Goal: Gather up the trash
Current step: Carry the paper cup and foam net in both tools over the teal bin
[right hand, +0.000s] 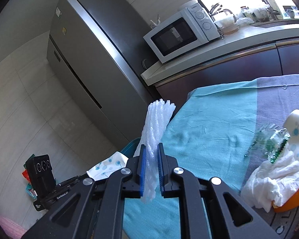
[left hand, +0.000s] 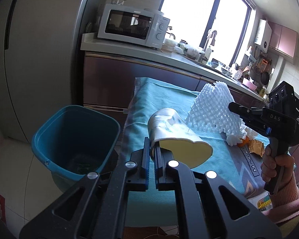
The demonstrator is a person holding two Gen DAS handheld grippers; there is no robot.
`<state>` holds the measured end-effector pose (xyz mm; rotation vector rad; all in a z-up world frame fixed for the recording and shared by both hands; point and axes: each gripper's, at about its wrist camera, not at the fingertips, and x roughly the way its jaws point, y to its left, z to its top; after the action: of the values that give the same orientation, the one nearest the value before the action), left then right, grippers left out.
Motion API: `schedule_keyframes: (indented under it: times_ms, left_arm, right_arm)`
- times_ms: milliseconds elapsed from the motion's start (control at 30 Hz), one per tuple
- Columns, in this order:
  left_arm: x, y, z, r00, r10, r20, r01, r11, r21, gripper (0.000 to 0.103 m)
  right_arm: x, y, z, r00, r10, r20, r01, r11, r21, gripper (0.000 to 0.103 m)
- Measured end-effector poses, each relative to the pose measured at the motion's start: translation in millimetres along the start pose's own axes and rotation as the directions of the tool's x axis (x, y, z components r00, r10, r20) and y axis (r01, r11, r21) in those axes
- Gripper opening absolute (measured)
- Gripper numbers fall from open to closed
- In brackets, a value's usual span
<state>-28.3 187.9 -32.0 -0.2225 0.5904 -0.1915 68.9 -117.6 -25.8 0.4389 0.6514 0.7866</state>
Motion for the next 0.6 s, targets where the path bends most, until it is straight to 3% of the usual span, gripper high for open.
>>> schedule_keyframes:
  times_ms: [333, 600]
  left_arm:
    - [-7, 54, 4, 0.993, 0.121, 0.014, -0.119, 0.988, -0.098, 0.004]
    - [-1, 95, 3, 0.977, 0.215, -0.013, -0.214, 0.964, -0.158, 0.004]
  right_arm:
    - [53, 24, 4, 0.995, 0.048, -0.09, -0.052, 0.997, -0.054, 0.01]
    - [101, 38, 7, 0.982, 0.058, -0.181, -0.072, 0.995, -0.071, 0.01]
